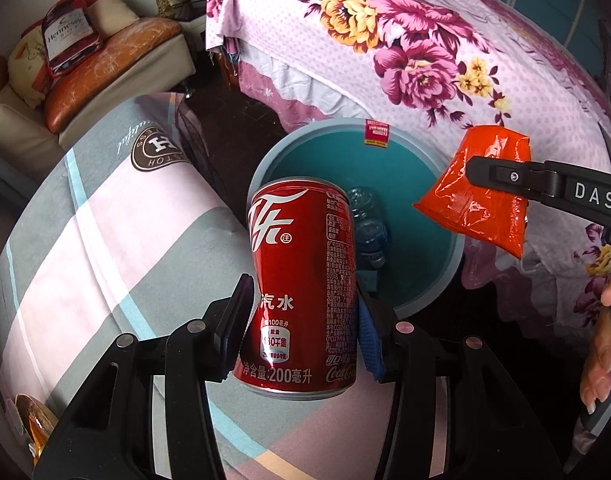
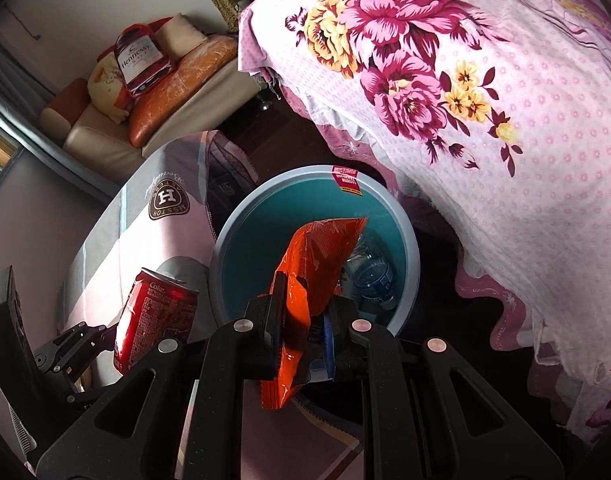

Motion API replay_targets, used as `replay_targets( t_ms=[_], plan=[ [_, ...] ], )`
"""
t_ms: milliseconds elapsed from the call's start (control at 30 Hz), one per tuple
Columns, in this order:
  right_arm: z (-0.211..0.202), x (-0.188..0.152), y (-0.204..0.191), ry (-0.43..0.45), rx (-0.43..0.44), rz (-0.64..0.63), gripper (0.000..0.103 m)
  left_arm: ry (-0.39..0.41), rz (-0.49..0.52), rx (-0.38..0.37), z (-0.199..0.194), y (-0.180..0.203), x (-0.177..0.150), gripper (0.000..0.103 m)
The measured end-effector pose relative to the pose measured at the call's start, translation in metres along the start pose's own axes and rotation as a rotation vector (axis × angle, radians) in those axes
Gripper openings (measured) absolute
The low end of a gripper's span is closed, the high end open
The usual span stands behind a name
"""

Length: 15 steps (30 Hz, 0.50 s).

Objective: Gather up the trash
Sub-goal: 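Carry the can and snack bag over the teal bin and release both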

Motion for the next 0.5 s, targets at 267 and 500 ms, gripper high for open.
replay_targets(
  t_ms=[267,500],
  plan=[
    [0.001,0.005,0.017,0.003,-0.051,0.002,0.015,-0.019,0.008,-0.045,0.019,0.023,0.014,0.049],
    [0.004,0.009,0.020,-0.003,-0.074,0.002,0.015,0.009,-0.036,-0.068,0.018,0.019,0.024,0.073]
  ],
)
Point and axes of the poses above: each gripper's, at about its wrist camera, not at the fingertips, and z roughly the way its jaws point, y to its right, x to its top, the point moved 9 cm from there along z, roughly the way its jaws point, and after that the axes turned 9 degrees about -z, right-handed, at the moved point
